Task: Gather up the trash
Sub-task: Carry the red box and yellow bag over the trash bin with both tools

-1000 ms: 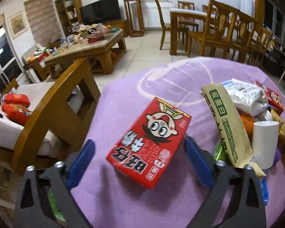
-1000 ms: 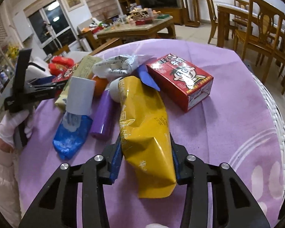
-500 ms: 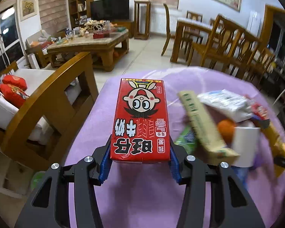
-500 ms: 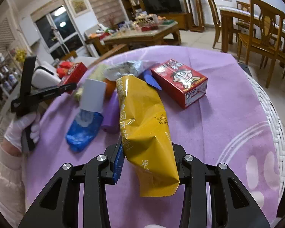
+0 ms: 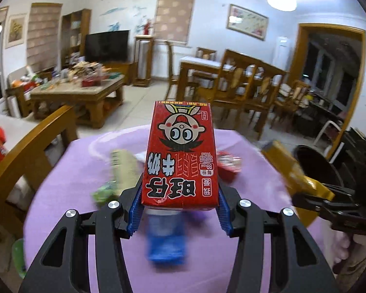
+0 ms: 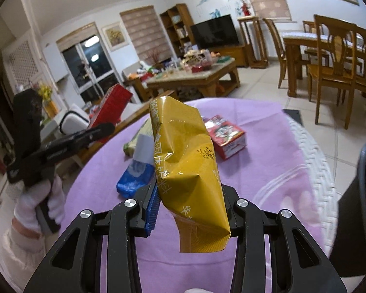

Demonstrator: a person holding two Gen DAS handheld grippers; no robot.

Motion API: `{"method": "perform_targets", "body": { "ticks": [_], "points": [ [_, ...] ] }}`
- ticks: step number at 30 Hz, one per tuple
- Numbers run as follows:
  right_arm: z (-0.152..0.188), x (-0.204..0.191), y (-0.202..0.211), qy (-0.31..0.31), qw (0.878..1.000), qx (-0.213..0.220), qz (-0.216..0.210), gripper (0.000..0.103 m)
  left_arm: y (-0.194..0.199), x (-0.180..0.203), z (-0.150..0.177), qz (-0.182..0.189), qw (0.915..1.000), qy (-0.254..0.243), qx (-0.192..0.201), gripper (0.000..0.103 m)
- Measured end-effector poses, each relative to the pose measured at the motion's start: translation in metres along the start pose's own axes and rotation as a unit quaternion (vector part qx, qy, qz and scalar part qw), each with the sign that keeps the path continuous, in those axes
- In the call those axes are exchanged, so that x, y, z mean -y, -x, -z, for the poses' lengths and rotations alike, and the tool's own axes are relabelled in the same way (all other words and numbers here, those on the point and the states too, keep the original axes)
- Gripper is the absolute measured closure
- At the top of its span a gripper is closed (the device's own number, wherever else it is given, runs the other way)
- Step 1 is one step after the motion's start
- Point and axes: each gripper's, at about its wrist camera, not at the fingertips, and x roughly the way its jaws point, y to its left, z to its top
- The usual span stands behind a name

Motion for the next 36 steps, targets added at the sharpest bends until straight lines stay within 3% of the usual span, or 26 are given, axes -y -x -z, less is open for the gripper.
{"method": "perform_targets", "body": {
  "ticks": [4,11,16,22,28,36],
  "points": [
    [-0.001,0.022,0.028,-0.019,0.999,0.027,0.012,0.065,-0.006,0.046,-0.002,0.030,0.9993,-0.020,0.008,0.053],
    [0.001,0.102,0.096,-0.080,0.992,0.084,0.051,0.065,-0.030,0.120,-0.005,0.077,0.9956,-0.053,0.008,0.053],
    [0.017,0.167,0.145,-0.133,0.979,0.119,0.096,0.065,-0.055,0.165,-0.006,0.122,0.9909,-0.058,-0.001,0.053],
    [0.048,0.248,0.201,-0.201,0.956,0.153,0.150,0.065,-0.098,0.226,-0.002,0.179,0.9810,-0.066,-0.034,0.053],
    [0.077,0.306,0.220,-0.246,0.943,0.149,0.167,0.065,-0.141,0.277,0.007,0.214,0.9701,-0.086,-0.077,0.053],
    [0.091,0.335,0.208,-0.266,0.940,0.121,0.178,0.065,-0.176,0.323,0.025,0.218,0.9608,-0.116,-0.127,0.053]
  ]
}}
